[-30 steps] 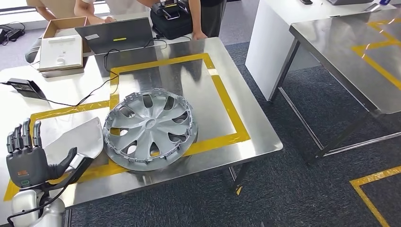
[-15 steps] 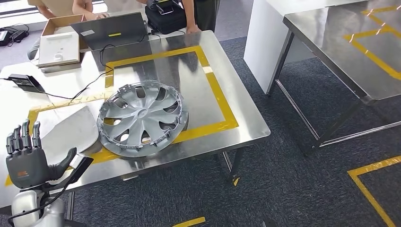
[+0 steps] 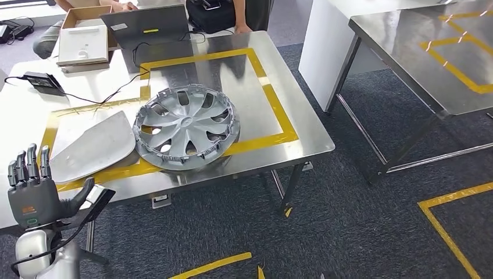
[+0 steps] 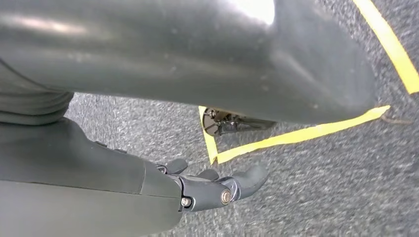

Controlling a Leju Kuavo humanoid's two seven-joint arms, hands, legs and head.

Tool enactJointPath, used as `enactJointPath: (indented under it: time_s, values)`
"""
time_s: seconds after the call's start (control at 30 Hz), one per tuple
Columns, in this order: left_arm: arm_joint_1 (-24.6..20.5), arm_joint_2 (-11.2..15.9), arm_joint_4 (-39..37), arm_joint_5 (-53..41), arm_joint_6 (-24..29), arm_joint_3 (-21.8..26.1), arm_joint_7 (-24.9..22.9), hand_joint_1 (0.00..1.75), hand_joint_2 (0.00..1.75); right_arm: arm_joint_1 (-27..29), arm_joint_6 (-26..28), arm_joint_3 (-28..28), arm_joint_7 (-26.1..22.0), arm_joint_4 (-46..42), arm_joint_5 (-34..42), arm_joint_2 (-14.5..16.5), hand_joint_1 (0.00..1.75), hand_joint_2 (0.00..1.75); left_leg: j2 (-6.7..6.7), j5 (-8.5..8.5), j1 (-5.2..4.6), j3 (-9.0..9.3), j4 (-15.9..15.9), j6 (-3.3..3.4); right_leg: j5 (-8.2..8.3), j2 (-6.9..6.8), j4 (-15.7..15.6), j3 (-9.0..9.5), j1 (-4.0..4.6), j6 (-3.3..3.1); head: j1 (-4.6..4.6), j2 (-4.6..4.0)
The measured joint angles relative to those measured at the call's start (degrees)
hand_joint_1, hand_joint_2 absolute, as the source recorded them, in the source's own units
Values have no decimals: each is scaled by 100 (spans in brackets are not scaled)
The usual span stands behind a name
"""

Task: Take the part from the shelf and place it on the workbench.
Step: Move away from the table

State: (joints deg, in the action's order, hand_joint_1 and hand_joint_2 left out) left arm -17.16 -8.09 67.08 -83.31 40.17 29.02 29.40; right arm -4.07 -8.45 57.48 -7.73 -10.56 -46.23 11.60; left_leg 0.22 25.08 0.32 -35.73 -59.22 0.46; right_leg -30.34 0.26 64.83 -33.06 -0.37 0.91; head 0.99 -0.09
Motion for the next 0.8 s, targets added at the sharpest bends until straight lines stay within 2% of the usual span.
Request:
enactJointPath:
  time_s: [0.03, 0.07, 0.1, 0.17, 0.2, 0.23, 0.3, 0.33, 0.37, 0.4, 0.43, 0.47, 0.5, 0.53, 0.57, 0.6, 0.67, 0.7, 0.73, 0.8]
  values:
    - [-1, 1, -1, -3, 0, -3, -5, 0, 0, -6, 0, 0, 1, 0, 2, -1, 0, 0, 5, -36, 1, -25, -4, -31, 16, 0, -325, 211, 22, -50, 7, 0]
    - [-3, 1, -1, -6, 0, -9, -12, 0, 0, -10, 0, 0, 7, 0, 4, -1, 0, 0, 12, -73, 5, -38, -4, -66, -2, 1, -538, 332, 47, -94, 23, 0]
    - [-5, 1, -3, -9, 0, -18, -24, 0, 0, -11, -1, 0, 13, 0, 6, -1, 0, 0, 18, -116, 11, -45, 8, -104, -11, 1, -621, 357, 66, -135, 34, 0]
    - [-8, 7, -11, -21, 0, -39, -68, 0, 0, -7, -1, 0, 26, 1, 9, 8, 0, 0, 11, -168, 16, -61, 26, -173, 89, -13, -663, 308, 55, -203, 57, 0]
    - [-9, 16, -19, -28, 0, -48, -99, 0, 0, -9, -1, 1, 27, 1, 9, 14, 0, 0, 3, -86, 16, -101, -31, -200, 155, -23, -689, 274, 36, -247, 56, 0]
    - [-12, 31, -26, -34, 0, -55, -132, 0, 0, -10, -1, 1, 26, 1, 8, 20, 0, 0, -6, 92, 17, -165, -191, -228, 226, -34, -718, 226, 14, -279, 58, 0]
    - [-17, 59, -43, -38, 0, -67, -178, 0, 0, -12, -1, 2, 25, 0, 7, 25, 0, 0, -12, 616, 35, -347, -803, -274, 353, -42, -732, 92, -2, -312, 61, 0]
    - [-15, 66, -54, -40, 0, -76, -191, 0, 0, -9, -2, 3, 25, 0, 5, 25, 0, 0, -11, 805, 43, -416, -1142, -297, 411, -44, -727, 14, -4, -307, 63, 0]
    - [-12, 71, -66, -42, 0, -84, -197, 0, 0, -5, -3, 3, 25, 1, 4, 26, 0, 0, -10, 877, 51, -428, -1371, -316, 467, -46, -721, -64, -7, -298, 63, 0]
    - [-9, 73, -74, -45, 0, -92, -201, 0, 0, -3, -5, 3, 25, 1, 3, 28, 0, 0, -10, 827, 60, -351, -1422, -331, 522, -48, -712, -145, -13, -282, 64, 0]
    - [-10, 74, -80, -49, 0, -98, -204, 0, 0, -1, -8, 4, 25, 1, 2, 31, 0, 0, -9, 690, 73, -176, -1268, -346, 573, -49, -699, -220, -24, -260, 65, 0]
    - [-13, 77, -81, -51, 0, -103, -204, 0, 0, -2, -10, 4, 25, 1, 2, 34, 0, 0, -9, 548, 90, 84, -935, -365, 619, -49, -678, -291, -38, -230, 66, 0]
    - [-20, 78, -81, -54, 0, -112, -204, 0, 0, -2, -10, 4, 25, 1, 2, 34, 0, 0, -14, 493, 92, 371, -538, -382, 662, -45, -655, -356, -46, -193, 63, 0]
    - [-24, 80, -81, -55, 0, -123, -204, 0, 0, -2, -10, 4, 25, 0, 2, 34, 0, 0, -26, 484, 85, 582, -217, -366, 702, -41, -636, -402, -48, -155, 67, 0]
    - [-26, 81, -82, -55, 0, -134, -205, 0, 0, 0, -10, 4, 25, 0, 1, 34, 0, 0, -39, 519, 74, 698, -1, -339, 744, -36, -620, -432, -44, -117, 69, 0]
    - [-26, 83, -84, -55, 0, -143, -205, 0, 0, 2, -10, 4, 25, 0, 1, 33, 0, 0, -52, 554, 51, 717, 69, -289, 790, -31, -619, -450, -40, -79, 73, 0]
    - [-26, 84, -86, -56, 0, -160, -206, 0, 0, 7, -11, 4, 24, 0, 0, 34, 0, 0, -52, 498, 42, 618, 56, -156, 844, -24, -613, -469, -51, -3, 76, 0]
    - [-33, 84, -89, -56, 0, -172, -206, 0, 0, 8, -11, 4, 25, 0, 0, 34, 0, 0, -44, 454, 41, 571, 45, -88, 768, -23, -559, -504, -59, 31, 78, 0]
    - [-41, 83, -91, -56, 0, -185, -206, 0, 0, 9, -11, 4, 25, 0, 0, 34, 0, 0, -34, 399, 45, 521, 48, -25, 587, -22, -412, -566, -65, 57, 83, 0]
    - [-50, 85, -94, -56, 0, -198, -217, 0, 0, 7, -11, 4, 24, 0, -1, 34, 0, 0, -22, 266, 41, 381, 45, 53, 5, -23, 206, -764, -60, 86, 112, 0]
